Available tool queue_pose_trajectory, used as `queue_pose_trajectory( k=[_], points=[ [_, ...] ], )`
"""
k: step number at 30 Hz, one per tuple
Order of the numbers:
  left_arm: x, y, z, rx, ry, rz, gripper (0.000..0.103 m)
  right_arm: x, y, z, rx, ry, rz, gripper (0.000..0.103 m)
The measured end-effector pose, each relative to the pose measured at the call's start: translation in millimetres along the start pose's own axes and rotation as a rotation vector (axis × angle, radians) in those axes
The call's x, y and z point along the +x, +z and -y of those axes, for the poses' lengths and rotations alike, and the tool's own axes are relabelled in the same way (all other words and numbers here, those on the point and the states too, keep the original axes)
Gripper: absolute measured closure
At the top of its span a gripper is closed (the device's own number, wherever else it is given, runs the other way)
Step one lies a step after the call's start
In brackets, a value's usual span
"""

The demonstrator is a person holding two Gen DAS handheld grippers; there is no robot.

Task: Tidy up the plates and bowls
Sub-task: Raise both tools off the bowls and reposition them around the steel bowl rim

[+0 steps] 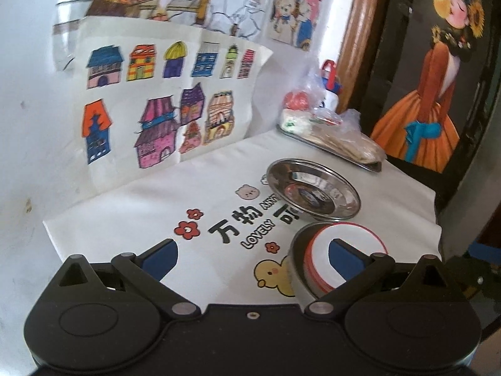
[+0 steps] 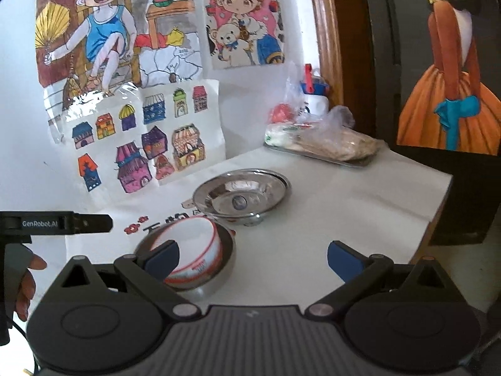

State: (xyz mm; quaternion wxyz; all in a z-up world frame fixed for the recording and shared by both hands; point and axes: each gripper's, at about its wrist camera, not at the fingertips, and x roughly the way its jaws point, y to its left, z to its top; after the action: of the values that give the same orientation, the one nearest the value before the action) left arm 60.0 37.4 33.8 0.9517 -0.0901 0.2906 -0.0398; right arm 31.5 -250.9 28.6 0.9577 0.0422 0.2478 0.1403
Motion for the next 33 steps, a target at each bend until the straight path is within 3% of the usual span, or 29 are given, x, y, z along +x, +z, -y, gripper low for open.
queue_pose_trajectory(
  k=[9,19,22,25,29,33],
  points=[
    [-6.1,-22.9,-4.7,-0.026,0.048,0.1,0.001,-0.6,-21.9,2.9,0.106,-0.047,0.064,0.0],
    [8.3,-28.9,-7.5,-0.03,0.041,0.119,0.001,22.1,-24.2,4.6,0.157,-0.06,-0.005,0.0],
    [16.1,-28.9,-13.0,-0.053,0.062,0.109,0.001,27.5,-22.4,11.4,0.195,-0.026,-0.013,0.0],
    [23.7,-27.1,-16.3,-0.032,0.066,0.083,0.001,31.9,-18.8,17.3,0.23,-0.009,-0.017,0.0],
    [30.2,-24.7,-16.4,0.01,0.103,0.09,0.001,34.0,-14.5,10.7,0.147,-0.045,0.009,0.0],
    [31.3,-24.3,-10.7,0.094,0.141,0.126,0.001,38.6,-10.8,9.0,0.129,-0.017,0.005,0.0]
  ],
)
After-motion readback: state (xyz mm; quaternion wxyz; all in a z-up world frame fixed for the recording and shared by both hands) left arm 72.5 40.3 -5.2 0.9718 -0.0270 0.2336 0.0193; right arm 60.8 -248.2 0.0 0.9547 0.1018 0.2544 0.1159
